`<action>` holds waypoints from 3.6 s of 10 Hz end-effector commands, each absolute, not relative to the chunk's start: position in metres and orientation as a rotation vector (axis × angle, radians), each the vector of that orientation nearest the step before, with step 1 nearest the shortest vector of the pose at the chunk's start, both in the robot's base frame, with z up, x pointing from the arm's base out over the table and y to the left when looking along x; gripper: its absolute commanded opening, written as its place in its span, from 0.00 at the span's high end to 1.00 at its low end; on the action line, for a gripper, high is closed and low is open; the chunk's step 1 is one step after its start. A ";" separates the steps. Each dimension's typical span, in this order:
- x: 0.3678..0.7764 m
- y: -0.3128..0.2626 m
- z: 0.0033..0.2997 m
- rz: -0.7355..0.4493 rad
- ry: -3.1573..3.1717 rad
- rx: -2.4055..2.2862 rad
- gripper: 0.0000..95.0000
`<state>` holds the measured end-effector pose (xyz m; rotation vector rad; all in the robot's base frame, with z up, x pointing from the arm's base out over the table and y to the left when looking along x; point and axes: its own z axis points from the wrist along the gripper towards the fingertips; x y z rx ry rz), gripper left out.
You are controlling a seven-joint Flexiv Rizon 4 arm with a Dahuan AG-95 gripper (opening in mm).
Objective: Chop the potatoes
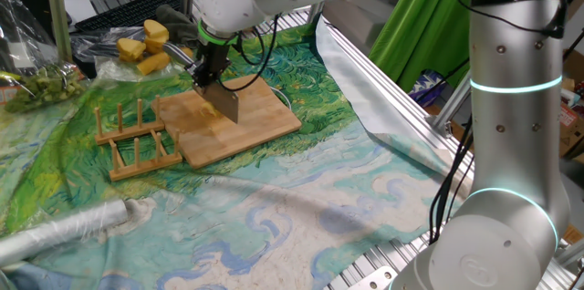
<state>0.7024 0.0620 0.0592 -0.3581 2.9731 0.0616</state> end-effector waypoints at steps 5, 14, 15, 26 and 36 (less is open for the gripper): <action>0.704 0.064 0.041 0.057 2.956 -0.347 1.00; 0.702 0.062 0.054 0.053 2.965 -0.347 1.00; 0.703 0.064 0.044 0.049 2.952 -0.337 1.00; 0.699 0.062 0.056 0.050 2.960 -0.336 1.00; 0.699 0.053 0.074 0.057 2.967 -0.356 1.00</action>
